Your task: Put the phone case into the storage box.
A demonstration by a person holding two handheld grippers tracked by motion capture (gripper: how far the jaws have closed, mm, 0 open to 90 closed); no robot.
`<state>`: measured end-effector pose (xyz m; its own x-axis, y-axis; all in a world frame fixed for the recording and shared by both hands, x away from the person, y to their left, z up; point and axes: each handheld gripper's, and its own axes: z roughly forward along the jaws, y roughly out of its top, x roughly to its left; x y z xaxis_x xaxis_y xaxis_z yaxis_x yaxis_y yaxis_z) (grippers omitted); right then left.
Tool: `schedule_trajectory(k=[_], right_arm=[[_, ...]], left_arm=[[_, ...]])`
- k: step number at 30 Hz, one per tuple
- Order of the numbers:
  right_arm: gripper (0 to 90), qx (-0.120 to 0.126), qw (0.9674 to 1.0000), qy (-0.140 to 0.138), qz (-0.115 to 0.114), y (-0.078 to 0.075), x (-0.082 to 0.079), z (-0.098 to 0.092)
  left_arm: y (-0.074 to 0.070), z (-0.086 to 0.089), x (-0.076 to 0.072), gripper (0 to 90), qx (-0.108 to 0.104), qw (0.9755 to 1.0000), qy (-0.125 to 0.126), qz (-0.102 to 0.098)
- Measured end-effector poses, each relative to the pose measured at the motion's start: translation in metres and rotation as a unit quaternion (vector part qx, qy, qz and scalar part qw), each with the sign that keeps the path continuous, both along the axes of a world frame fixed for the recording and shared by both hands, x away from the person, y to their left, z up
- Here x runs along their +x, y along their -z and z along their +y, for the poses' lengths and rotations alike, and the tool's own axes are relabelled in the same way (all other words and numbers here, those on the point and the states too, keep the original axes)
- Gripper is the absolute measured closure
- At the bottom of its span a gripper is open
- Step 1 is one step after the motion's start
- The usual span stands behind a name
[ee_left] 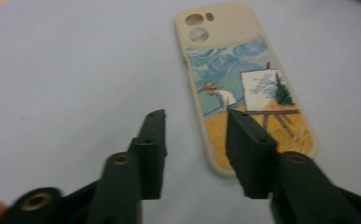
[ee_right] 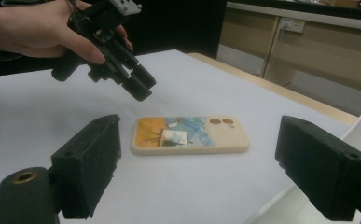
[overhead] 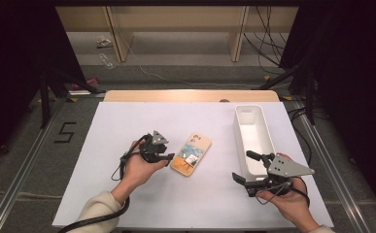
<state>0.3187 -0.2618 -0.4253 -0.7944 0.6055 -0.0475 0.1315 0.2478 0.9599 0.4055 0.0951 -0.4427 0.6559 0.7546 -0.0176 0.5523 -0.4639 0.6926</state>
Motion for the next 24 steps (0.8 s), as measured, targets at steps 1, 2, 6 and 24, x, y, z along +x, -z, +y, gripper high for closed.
schedule_trajectory(k=[1,2,6,24], right_arm=[[15.1,0.000,1.0000,0.000,0.000,0.000,0.000,0.000],[15.1,0.000,1.0000,0.000,0.000,0.000,0.000,0.000],[15.1,-0.002,1.0000,0.000,0.000,0.000,0.000,0.001],[15.1,-0.001,1.0000,0.000,0.000,0.001,0.001,0.001]], left_arm=[[-0.001,-0.004,0.000,42.2,-0.002,1.0000,-0.004,0.006],[-0.002,-0.008,0.001,34.8,-0.002,0.9999,-0.011,0.012],[-0.003,-0.022,0.002,10.0,0.025,0.9988,-0.020,0.036],[0.018,-0.063,0.019,0.0,0.068,0.9916,-0.036,0.104]])
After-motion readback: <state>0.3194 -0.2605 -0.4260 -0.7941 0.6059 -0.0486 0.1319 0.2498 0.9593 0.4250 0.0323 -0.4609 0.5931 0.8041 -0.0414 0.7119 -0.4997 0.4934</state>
